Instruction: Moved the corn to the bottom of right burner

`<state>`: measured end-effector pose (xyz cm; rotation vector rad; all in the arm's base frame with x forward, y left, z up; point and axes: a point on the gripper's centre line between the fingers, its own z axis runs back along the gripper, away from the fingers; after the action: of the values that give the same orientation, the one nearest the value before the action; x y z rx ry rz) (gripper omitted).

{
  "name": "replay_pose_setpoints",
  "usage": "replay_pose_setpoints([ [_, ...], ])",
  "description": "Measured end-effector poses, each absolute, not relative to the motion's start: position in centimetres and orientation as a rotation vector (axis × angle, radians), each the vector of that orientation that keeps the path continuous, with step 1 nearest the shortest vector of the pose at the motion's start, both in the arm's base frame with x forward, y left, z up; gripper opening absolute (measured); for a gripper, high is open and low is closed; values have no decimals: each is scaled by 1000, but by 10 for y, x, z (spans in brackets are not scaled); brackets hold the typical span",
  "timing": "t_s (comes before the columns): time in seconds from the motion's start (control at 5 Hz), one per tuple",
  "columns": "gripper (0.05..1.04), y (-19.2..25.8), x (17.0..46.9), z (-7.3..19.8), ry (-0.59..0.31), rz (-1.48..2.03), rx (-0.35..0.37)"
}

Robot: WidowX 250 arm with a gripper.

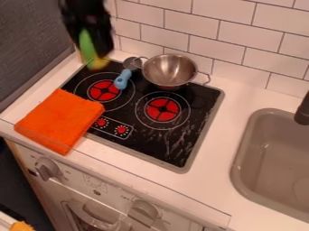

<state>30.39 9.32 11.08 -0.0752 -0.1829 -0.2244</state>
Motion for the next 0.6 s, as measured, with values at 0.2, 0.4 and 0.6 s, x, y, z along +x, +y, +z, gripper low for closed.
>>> replay_pose_setpoints([
  [0.2, 690, 46, 279, 86, -103, -400, -74],
  [0.4, 690, 24, 283, 76, -93, -476, -7],
  [0.6, 690, 14, 292, 57, -59, -505, 23],
])
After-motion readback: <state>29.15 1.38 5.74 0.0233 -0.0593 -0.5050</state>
